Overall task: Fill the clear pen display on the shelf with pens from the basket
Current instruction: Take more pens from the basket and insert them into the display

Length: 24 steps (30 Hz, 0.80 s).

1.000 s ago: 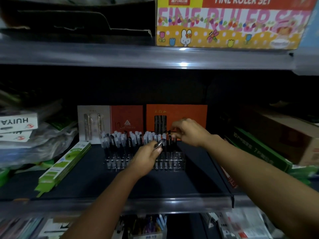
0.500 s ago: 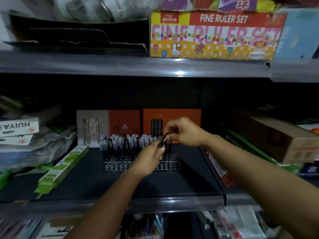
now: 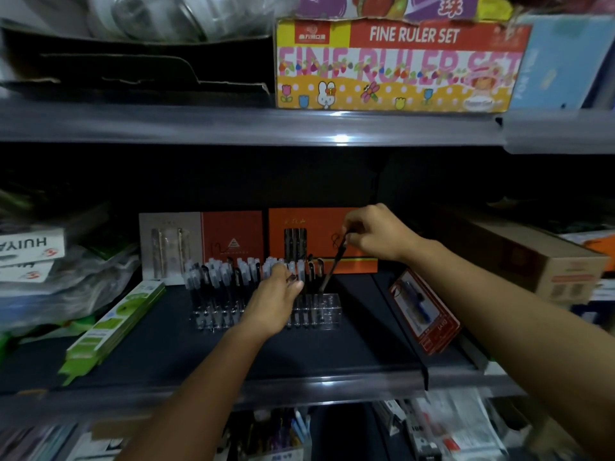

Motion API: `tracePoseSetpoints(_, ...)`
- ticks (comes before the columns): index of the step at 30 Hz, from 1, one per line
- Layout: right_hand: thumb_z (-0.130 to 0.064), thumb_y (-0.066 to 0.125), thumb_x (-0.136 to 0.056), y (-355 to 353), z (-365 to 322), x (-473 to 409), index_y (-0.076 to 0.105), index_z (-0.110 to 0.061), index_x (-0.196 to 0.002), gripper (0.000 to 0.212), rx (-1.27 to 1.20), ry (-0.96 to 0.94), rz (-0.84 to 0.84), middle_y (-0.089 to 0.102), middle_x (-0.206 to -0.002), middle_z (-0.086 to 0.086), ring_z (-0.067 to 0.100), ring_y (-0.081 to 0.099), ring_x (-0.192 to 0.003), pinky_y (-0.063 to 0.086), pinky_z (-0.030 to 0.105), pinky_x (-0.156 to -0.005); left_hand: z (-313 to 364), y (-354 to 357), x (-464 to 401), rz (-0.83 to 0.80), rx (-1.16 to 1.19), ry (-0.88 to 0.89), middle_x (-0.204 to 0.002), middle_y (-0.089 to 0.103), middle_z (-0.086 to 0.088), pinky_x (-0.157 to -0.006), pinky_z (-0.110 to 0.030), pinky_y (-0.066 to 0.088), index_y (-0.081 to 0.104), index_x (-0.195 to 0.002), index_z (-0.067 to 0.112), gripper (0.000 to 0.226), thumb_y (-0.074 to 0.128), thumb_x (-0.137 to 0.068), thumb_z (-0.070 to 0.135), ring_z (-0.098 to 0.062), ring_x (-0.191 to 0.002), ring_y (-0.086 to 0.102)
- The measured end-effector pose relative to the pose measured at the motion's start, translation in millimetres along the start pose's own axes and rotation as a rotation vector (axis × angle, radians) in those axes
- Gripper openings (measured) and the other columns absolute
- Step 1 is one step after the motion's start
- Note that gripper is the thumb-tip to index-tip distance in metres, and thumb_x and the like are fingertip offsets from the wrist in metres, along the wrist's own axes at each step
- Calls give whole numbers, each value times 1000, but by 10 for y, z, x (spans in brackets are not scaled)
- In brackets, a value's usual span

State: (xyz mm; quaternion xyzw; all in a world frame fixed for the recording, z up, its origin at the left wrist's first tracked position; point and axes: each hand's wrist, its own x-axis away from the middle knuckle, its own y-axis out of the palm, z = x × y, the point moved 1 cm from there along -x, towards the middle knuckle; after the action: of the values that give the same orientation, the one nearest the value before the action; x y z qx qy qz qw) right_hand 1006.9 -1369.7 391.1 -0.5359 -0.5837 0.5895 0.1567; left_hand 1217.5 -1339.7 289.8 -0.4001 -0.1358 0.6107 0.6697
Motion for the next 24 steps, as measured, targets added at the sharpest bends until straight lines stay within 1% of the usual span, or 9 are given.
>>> tracePoseSetpoints(2, -6, 60, -80, 58, 37, -11, 68, -10, -83, 10, 47, -2, -24, 70, -81, 6, 21, 65, -77, 55, 37, -69, -4, 33, -23, -39, 17, -21, -86, 46, -4, -67, -33, 39, 35, -106, 9, 22, 40, -100, 30, -17, -75, 48)
tracePoseSetpoints(4, -6, 60, -80, 121, 56, -28, 67, -11, -84, 10, 87, -6, -48, 69, -82, 6, 23, 64, -79, 54, 37, -70, -6, 59, -39, -76, 48, -34, -88, 41, 0, -66, -29, 36, 32, -103, 12, 15, 38, -101, 26, -11, -75, 41)
tracePoseSetpoints(6, -7, 59, -79, 181, 67, -46, 67, -12, -83, 10, 110, -7, -71, 69, -82, 5, 23, 63, -79, 54, 39, -70, -11, 72, -49, -96, 81, -34, -100, 42, 0, -72, -24, 35, 33, -106, 11, 10, 34, -101, 20, -10, -84, 43)
tracePoseSetpoints(8, -8, 60, -79, 235, 69, -60, 68, -12, -85, 11, 134, -6, -92, 69, -83, 5, 23, 63, -80, 55, 41, -71, -36, 90, -61, -92, 80, -30, -112, 44, 0, -81, -26, 35, 35, -109, 11, 9, 32, -101, 15, -13, -99, 45)
tracePoseSetpoints(10, -8, 59, -78, 287, 68, -68, 68, -12, -85, 12, 142, -13, -109, 69, -84, 5, 23, 63, -81, 54, 41, -71, -69, 106, -71, -74, 70, -27, -113, 49, -3, -82, -29, 37, 39, -104, 12, 7, 32, -101, 13, -17, -99, 47)
tracePoseSetpoints(15, -6, 57, -78, 367, 57, -102, 63, -13, -78, 9, 135, -26, -142, 66, -80, 5, 23, 61, -76, 54, 42, -68, -127, 143, -76, -45, 102, -13, -102, 51, 0, -76, -28, 38, 46, -103, 3, 14, 36, -100, 12, -15, -87, 48)
tracePoseSetpoints(19, -3, 57, -79, 336, -16, -141, 60, -20, -72, 18, 122, -23, -166, 67, -77, 3, 21, 62, -76, 52, 34, -67, -168, 167, -79, -36, 125, 12, -94, 49, 3, -75, -27, 38, 47, -104, 0, 19, 36, -100, 14, -14, -85, 47)
tracePoseSetpoints(22, -2, 57, -78, 331, -56, -160, 59, -20, -69, 20, 108, -29, -183, 66, -74, 2, 19, 62, -73, 53, 34, -66, -199, 172, -72, -30, 137, 22, -82, 49, 9, -71, -29, 39, 47, -105, 0, 20, 35, -100, 16, -13, -76, 48)
tracePoseSetpoints(24, -1, 57, -78, 328, -73, -159, 59, -20, -67, 22, 97, -29, -193, 64, -70, 0, 17, 61, -70, 51, 32, -63, -218, 178, -70, -29, 136, 19, -79, 49, 9, -70, -30, 41, 47, -106, 2, 19, 35, -100, 16, -13, -74, 48)
